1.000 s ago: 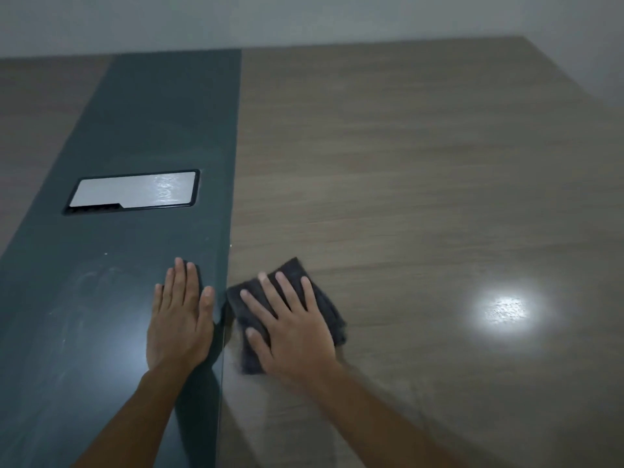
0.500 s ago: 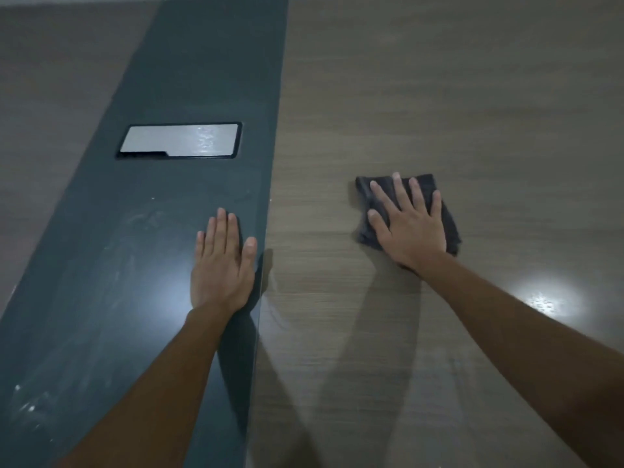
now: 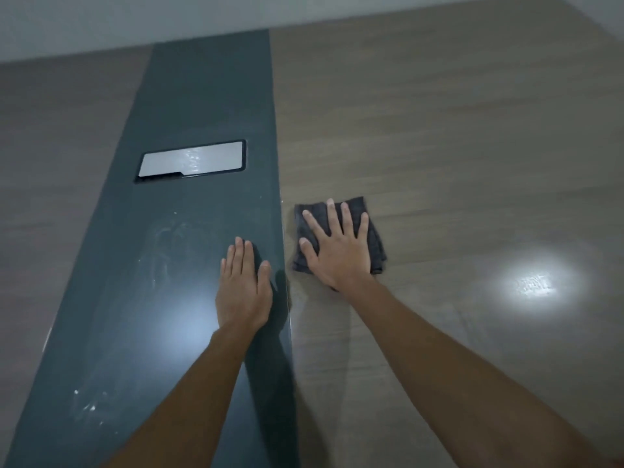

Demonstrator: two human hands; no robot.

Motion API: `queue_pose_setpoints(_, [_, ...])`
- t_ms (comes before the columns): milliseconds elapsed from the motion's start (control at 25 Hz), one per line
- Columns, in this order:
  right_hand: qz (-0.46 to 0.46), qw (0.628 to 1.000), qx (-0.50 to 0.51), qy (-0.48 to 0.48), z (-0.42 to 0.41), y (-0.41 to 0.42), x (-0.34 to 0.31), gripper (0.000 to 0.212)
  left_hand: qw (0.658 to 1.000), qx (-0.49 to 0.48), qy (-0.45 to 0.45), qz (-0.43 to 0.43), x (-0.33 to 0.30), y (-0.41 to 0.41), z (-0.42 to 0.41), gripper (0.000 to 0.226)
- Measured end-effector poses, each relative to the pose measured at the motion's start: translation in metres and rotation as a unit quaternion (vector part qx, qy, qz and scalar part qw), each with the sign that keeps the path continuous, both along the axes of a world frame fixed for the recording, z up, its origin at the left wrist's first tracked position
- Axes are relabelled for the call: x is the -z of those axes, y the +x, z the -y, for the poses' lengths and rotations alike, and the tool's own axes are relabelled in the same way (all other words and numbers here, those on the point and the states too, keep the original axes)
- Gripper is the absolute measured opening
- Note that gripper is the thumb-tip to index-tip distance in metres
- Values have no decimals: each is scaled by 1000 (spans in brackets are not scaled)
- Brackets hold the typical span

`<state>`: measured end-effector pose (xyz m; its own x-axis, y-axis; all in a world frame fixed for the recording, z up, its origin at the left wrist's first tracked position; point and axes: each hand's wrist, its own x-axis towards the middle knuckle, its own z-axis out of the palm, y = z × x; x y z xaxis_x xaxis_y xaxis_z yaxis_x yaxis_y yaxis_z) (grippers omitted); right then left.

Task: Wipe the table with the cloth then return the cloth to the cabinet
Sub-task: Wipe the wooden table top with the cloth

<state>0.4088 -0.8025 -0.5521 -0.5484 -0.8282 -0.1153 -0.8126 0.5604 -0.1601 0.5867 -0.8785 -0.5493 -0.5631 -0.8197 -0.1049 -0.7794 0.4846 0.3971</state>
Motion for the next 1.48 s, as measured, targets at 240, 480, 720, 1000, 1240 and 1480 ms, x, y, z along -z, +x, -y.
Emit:
queue_pose_setpoints(240, [0,1000,-5,-1,-46,77,0,68,995,41,-85,35,8,85,-52,74])
queue_pose_setpoints(480, [-30,999,-28,-11,-188,179,3,61,992,56,-87,78,9,104,-72,64])
queue_pose_setpoints(720, [-35,999,-6,-4,-210,195,1,61,993,55,-83,69,9,105,-72,64])
queue_pose_setpoints(1000, [-2,998,62,-3,-47,101,-3,61,994,48,-86,57,9,105,-73,66])
queue_pose_setpoints(1240, [10,998,62,9,10,67,0,61,992,49,-97,64,16,103,-71,63])
queue_pose_setpoints(1480, [-15,999,35,-25,-66,140,12,64,989,67,-89,93,16,108,-64,63])
